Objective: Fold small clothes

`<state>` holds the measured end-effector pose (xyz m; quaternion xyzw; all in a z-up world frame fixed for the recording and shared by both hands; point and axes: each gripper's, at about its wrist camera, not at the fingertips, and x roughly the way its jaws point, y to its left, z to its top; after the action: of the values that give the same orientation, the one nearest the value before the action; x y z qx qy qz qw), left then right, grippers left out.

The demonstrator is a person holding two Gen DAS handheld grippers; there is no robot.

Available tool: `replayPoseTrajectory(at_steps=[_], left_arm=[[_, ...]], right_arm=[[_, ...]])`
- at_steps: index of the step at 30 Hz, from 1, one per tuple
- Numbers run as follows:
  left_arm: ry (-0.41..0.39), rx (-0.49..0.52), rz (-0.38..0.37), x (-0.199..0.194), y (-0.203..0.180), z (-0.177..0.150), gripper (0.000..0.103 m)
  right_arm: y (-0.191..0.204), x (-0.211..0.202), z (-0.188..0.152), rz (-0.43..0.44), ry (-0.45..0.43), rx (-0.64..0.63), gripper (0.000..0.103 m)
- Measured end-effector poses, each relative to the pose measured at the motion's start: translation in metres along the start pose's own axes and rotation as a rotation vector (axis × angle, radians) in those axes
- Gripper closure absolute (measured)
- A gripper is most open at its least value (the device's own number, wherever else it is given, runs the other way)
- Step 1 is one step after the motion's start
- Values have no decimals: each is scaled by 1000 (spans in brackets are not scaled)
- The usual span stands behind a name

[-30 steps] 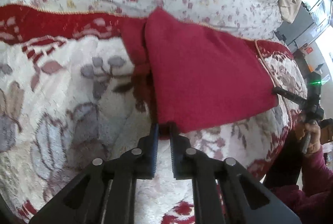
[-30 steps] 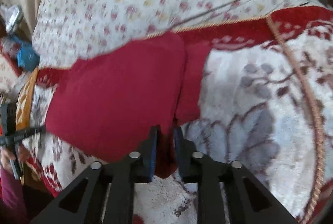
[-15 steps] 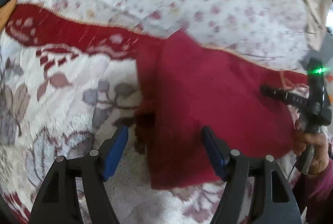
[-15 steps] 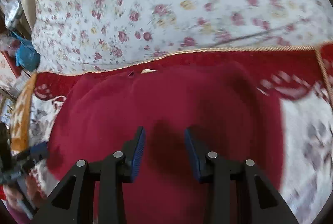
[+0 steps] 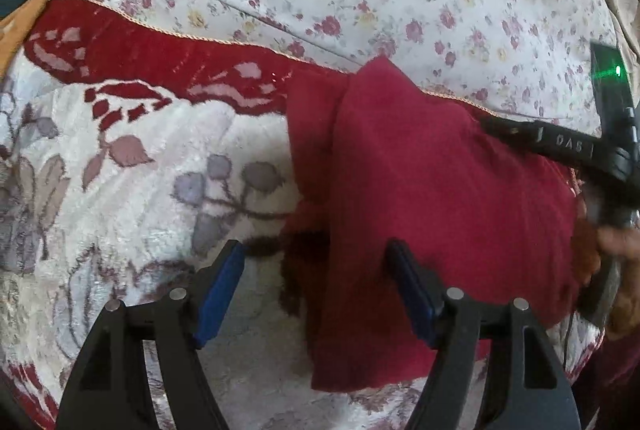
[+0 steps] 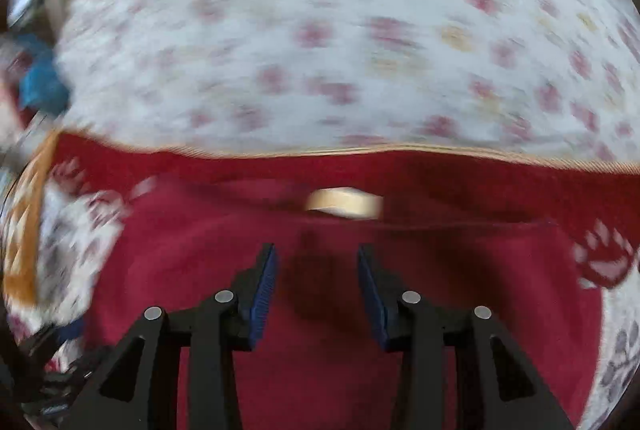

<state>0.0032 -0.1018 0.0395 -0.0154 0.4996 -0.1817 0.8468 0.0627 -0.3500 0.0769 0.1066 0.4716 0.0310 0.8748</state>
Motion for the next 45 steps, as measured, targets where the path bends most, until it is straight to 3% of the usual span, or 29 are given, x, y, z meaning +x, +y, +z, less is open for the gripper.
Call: replayPoseTrajectory(at_steps=[3,5,9,13,18,22,28,30,34,36,38,40,43,45], left_arm=[[0,-11,2,-1,3,0,29],[5,-14,0,1,6,-1,29],[9,-18,5,4,9,-1,25],[23,-19,1,7,11,1,24],[19,-9,10,3,9,0,24],[20,-23,9,1,9,-1,24],[17,-14,23,2,7,-2,22],[13,-16,29,4,7,-2,21],[11,-23,28,4,7,-2,21],[11,-23,28,4,7,-2,21],[12,-23,28,4,7,-2,21],[12,-22,29,3,7,-2,21],[12,-26,29,1,8,-3,21],[12,-27,27,-1,9,-3,21]], right_arm=[[46,26,2,47,44,-74,58],[67,51,8,11,59,-106,57],[85,88,24,-83,42,-126,47],[79,88,32,-57,37,-84,47],[31,25,10,-17,-36,-24,45],[-33,-19,-20,-153,-65,42,40],[-142,-27,-38,-282,-49,250,41],[-157,-30,-40,-215,-72,342,42],[-128,-53,-37,-237,-103,257,41],[-108,-61,-41,-230,-127,201,36],[-101,-52,-45,-246,-105,179,27],[-105,-26,-49,-300,-14,170,25],[-84,-33,-45,-363,-27,114,24],[-61,-43,-37,-325,-54,98,24]])
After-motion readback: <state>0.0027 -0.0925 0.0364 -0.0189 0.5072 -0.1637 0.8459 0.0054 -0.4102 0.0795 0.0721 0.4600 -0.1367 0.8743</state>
